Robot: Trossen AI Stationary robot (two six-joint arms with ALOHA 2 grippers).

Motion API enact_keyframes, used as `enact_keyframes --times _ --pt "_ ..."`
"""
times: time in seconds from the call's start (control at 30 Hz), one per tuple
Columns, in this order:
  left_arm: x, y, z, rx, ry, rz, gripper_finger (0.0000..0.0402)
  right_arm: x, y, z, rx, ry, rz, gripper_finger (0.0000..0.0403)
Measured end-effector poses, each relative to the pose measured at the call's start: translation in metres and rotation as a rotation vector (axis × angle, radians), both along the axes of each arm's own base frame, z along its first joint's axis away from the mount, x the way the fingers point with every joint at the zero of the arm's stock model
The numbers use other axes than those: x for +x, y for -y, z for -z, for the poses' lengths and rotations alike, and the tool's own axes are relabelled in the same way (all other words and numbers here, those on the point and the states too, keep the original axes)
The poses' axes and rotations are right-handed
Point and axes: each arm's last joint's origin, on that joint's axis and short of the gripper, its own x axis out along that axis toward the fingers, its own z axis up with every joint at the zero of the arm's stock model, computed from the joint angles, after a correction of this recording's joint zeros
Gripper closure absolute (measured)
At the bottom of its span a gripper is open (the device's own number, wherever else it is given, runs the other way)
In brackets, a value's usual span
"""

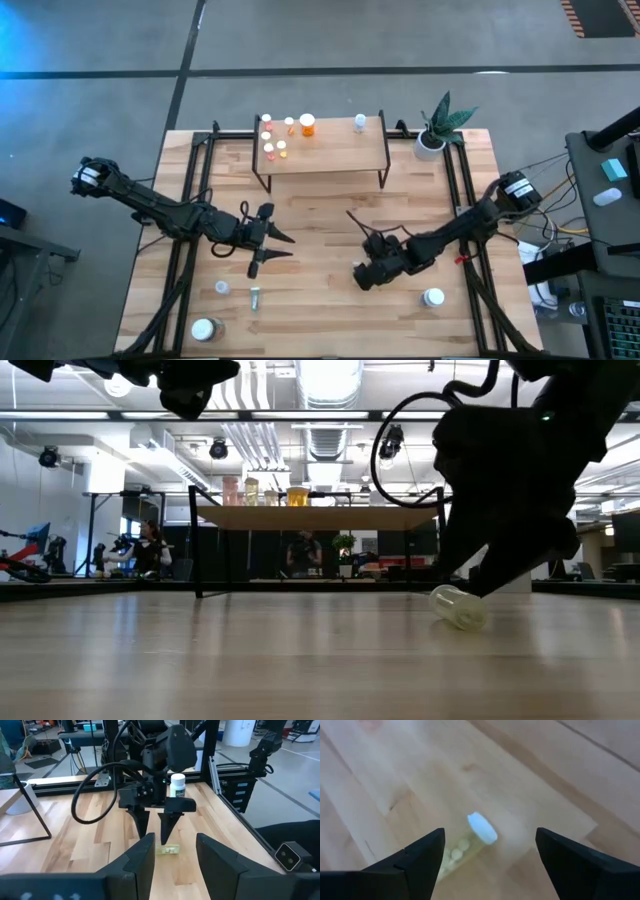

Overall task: Pick and place medicine bottles onto shelf by color
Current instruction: Put the yellow pill bottle on the shelf

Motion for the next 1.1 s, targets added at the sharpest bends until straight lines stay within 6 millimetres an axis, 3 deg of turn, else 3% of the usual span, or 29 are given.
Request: enact_keyframes --times 0.33,0.53,0.83,1.0,1.1 --pt "0.0 0.0 0.0 -0.001 0.001 0.001 0.0274 -0.002 -0.009 0.004 0.023 -0.008 0.009 0.0106" --pt "0.0 0.0 0.0 -0.001 0.001 0.002 0.0274 0.011 -0.016 0.015 -0.002 -0.064 0.005 0.0106" --pt "0.0 0.0 0.001 -0.022 -0.016 0.009 0.0274 0.025 -0.022 -0.005 -0.168 -0.279 -0.011 0.0106" --pt "-0.001 0.001 0.002 -0.022 -0.018 0.011 0.0274 0.03 -0.026 0.002 -0.183 -0.378 -0.092 0.0106" --pt "0.0 0.001 0.002 -0.022 -0.019 0.011 0.0274 0.033 -0.027 0.007 -0.239 -0.41 -0.262 0.0106"
